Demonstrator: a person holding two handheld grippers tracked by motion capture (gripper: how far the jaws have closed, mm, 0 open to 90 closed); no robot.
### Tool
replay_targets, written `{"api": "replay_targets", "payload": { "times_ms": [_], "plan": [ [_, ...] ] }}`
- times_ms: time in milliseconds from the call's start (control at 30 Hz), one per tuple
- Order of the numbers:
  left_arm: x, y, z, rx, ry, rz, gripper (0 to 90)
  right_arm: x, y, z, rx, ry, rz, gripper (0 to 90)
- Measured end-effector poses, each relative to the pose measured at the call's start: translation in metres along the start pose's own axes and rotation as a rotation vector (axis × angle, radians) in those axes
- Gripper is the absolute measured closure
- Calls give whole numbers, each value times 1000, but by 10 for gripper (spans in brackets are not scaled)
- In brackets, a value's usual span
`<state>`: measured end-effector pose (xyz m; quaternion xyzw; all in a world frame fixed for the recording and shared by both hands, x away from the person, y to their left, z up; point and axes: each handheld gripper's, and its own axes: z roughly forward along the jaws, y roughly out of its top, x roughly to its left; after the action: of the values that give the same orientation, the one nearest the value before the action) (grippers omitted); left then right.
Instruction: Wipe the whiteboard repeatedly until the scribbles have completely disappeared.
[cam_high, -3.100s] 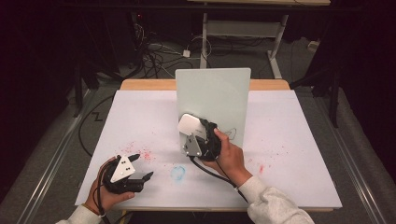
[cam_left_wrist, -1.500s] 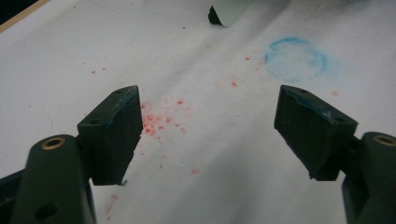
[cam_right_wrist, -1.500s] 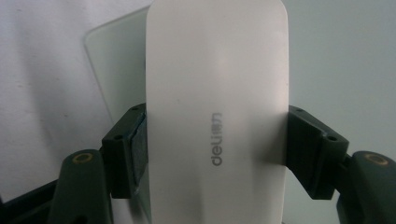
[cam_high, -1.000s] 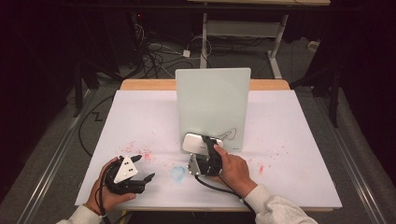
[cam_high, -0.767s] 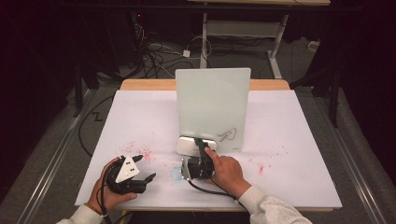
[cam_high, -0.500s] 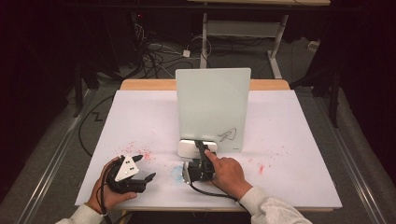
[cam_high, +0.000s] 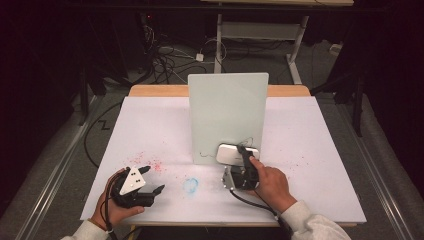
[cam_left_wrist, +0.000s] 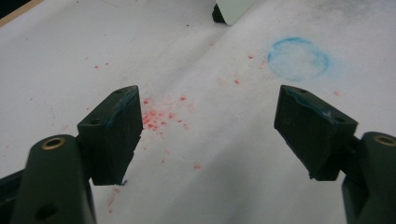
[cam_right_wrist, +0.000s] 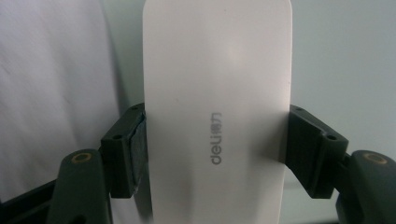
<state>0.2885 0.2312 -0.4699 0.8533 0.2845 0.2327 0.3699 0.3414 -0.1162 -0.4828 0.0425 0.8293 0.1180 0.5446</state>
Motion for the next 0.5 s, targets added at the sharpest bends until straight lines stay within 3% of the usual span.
{"api": "replay_targets", "payload": {
  "times_ms": [200,333,500],
  "plan": [
    [-1,2,3,1,-5,3,230,-29,-34,-5,35,-54,126,310],
    [-1,4,4,-7,-7,15,230,-36,-40,-6,42,-60,191,311],
    [-2,5,6,-3,-22,13,230,-24,-32,-4,11,-42,157,311]
  ]
}}
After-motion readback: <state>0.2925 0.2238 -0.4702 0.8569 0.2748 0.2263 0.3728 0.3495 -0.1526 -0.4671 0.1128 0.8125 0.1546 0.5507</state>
